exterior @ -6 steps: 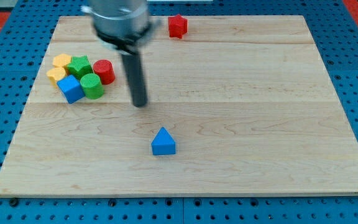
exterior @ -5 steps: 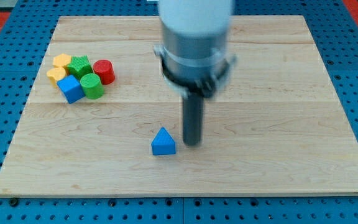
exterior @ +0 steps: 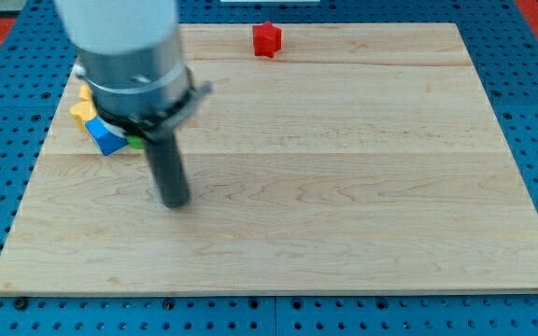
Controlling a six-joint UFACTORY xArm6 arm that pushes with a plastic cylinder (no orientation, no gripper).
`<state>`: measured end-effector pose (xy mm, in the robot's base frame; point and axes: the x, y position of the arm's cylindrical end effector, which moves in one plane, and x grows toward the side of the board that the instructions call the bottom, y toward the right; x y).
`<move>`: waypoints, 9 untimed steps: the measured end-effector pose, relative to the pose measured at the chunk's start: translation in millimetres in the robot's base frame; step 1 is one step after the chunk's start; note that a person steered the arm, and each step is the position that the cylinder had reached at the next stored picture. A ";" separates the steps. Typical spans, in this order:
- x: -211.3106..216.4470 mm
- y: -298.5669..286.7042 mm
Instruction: Push the triangle into the green circle
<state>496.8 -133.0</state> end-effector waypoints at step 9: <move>-14.4 62.8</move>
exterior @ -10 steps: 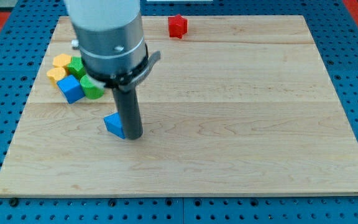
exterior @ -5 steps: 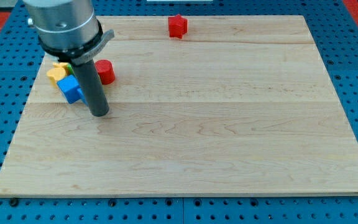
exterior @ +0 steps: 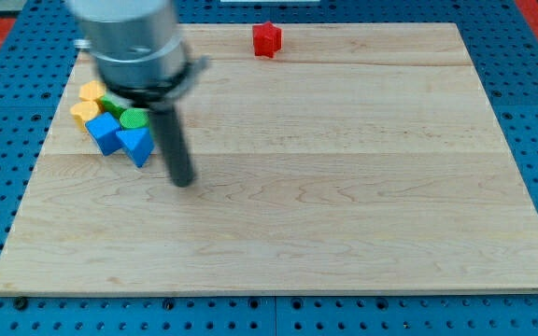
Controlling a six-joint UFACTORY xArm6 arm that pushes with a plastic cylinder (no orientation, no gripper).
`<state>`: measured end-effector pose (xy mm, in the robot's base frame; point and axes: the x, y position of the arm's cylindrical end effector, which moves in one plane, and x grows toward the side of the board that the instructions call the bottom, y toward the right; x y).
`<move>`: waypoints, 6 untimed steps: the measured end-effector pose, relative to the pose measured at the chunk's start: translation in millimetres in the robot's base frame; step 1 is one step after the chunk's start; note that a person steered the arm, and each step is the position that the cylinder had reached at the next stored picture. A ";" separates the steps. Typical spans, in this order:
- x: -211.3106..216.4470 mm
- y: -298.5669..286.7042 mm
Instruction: Push the triangle into the green circle
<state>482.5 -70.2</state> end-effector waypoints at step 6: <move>20.9 -107.8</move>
